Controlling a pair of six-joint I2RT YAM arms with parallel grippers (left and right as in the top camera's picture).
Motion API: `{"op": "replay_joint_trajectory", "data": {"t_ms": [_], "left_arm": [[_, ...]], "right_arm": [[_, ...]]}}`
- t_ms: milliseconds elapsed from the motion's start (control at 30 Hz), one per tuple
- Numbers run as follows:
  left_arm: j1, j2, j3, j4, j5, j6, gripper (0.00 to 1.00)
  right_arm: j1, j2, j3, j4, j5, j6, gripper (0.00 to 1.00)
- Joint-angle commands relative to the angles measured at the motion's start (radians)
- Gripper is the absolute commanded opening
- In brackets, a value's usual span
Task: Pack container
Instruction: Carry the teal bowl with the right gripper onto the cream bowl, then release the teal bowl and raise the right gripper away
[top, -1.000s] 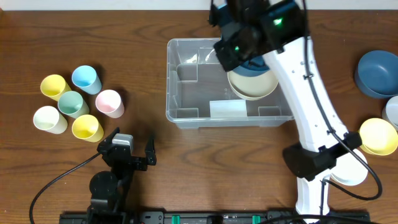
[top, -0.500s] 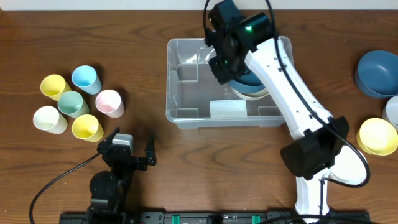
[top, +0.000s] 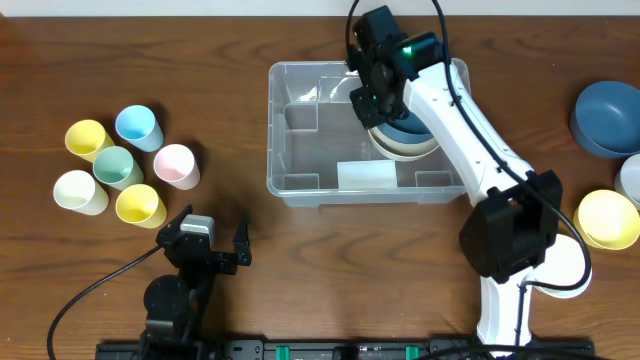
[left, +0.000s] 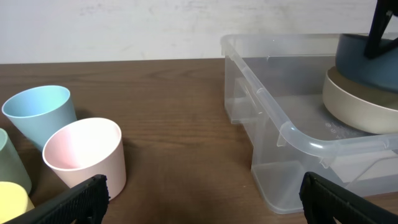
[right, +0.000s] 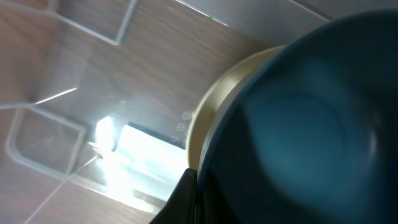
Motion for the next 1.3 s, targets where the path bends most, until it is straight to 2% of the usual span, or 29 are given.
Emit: {"op": "replay_joint_trajectory", "data": {"t_ms": [0, 33, 67, 167, 233, 467, 733, 933, 1267], "left_arm": [[0.004, -0.006, -0.016, -0.032, 0.013, 0.002, 0.98], [0.004, -0.006, -0.016, -0.032, 0.013, 0.002, 0.98], [0.004, -0.006, -0.016, -0.032, 0.013, 0.002, 0.98], [0.004, -0.006, -0.016, -0.032, 0.013, 0.002, 0.98], [0.004, -0.006, -0.016, -0.032, 0.013, 0.002, 0.98], [0.004, -0.006, -0.016, -0.032, 0.013, 0.002, 0.98], [0.004, -0.006, -0.016, -0.032, 0.013, 0.002, 0.98], [0.004, -0.006, -0.016, -0.032, 0.013, 0.002, 0.98], [0.004, -0.006, -0.016, -0.032, 0.013, 0.002, 0.98]], "right_arm": [[-0.009, 0.000, -0.025, 0.020, 0.018, 0.013, 0.03], [-0.009, 0.000, -0.032, 0.026, 0.018, 0.013, 0.05], [-0.009, 0.001, -0.034, 0.029, 0.018, 0.013, 0.12], [-0.008, 0.002, -0.036, 0.029, 0.017, 0.012, 0.53], [-0.007, 0.002, -0.036, 0.028, 0.013, 0.004, 0.60], [0.011, -0.026, 0.014, -0.018, -0.013, 0.005, 0.63], [-0.026, -0.177, 0.158, -0.121, 0.037, 0.025, 0.67], [-0.209, -0.263, 0.159, -0.169, 0.165, 0.098, 0.71], [-0.615, -0.190, 0.129, -0.155, 0.172, 0.247, 0.73]]}}
